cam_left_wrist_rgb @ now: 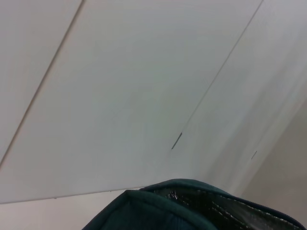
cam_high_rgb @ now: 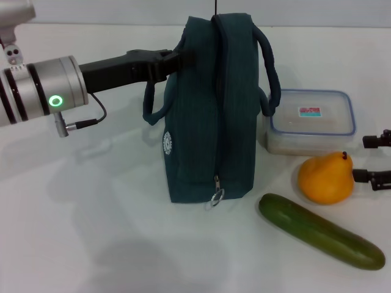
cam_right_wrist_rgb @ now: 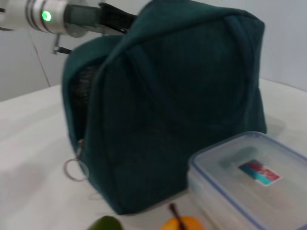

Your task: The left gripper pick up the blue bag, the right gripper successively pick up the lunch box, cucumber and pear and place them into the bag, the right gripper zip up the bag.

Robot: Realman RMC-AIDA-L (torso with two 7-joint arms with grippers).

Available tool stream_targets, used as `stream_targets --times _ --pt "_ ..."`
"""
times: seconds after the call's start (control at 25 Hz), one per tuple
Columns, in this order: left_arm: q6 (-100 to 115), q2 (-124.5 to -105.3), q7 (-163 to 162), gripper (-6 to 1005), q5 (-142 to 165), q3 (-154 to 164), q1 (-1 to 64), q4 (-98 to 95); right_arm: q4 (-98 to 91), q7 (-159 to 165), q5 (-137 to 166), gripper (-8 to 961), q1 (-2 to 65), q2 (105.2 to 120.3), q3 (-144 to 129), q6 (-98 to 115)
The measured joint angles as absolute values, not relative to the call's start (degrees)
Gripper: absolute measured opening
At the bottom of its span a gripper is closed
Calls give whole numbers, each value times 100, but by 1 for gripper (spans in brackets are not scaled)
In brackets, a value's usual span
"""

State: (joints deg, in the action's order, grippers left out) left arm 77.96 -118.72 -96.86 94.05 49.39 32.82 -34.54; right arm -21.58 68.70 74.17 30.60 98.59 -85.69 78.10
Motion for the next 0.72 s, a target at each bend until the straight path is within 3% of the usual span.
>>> stream_targets --times 0.72 --pt "7777 -11902 -9545 44 9404 4934 3285 -3454 -2390 7155 7471 818 3090 9988 -7817 7031"
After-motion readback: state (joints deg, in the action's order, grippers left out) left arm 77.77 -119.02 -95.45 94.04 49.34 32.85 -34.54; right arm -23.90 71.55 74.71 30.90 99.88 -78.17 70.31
